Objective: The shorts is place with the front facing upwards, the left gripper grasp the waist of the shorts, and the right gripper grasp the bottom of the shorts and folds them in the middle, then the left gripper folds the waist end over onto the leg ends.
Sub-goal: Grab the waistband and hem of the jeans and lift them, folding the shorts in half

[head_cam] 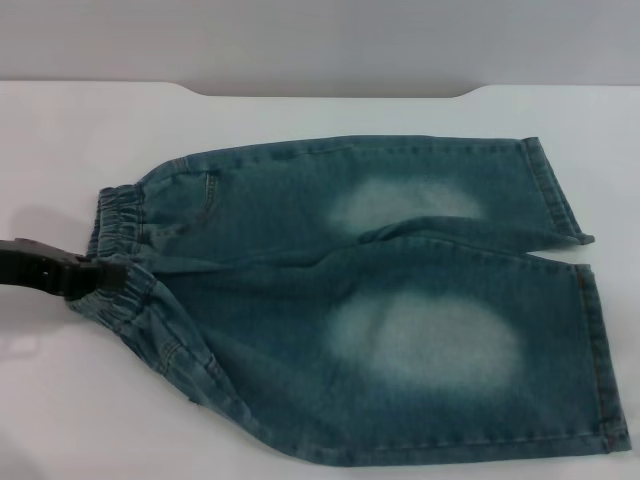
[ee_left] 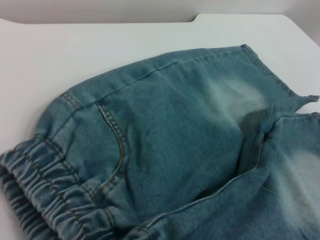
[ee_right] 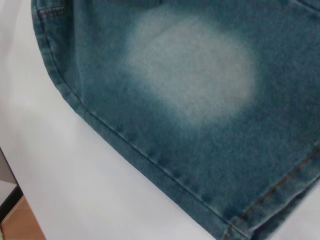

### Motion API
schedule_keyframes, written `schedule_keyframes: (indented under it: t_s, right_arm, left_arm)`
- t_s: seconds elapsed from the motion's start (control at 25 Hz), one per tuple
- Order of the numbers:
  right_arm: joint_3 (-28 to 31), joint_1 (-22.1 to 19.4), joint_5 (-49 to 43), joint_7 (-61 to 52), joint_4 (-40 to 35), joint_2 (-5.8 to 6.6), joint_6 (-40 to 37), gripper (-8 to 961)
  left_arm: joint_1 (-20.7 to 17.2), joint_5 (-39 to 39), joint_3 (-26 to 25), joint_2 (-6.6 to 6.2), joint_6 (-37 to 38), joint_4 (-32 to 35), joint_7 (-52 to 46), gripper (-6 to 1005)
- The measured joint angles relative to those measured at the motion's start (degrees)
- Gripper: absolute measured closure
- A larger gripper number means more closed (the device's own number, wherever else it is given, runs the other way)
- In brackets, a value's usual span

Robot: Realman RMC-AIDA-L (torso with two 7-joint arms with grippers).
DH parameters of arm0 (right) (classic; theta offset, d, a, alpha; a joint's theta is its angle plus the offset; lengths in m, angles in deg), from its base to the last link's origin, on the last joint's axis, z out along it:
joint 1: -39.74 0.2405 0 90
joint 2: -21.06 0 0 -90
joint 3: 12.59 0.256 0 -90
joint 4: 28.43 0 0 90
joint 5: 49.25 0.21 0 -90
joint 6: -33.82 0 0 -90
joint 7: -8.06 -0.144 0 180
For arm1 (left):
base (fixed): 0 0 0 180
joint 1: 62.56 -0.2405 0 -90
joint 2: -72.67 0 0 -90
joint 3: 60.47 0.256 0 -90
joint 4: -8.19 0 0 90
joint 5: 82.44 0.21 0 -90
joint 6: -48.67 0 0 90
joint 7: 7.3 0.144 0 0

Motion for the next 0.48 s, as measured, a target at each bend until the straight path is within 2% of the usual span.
schedule_keyframes:
  t_s: [0.48]
  right_arm:
    - [-0.9,1.3,-0.1,0.1,2.3,-0.67,2.0,521]
  left_arm:
    - [0.4,0.0,0.0,0.12,0.0,0.0,0.0,959]
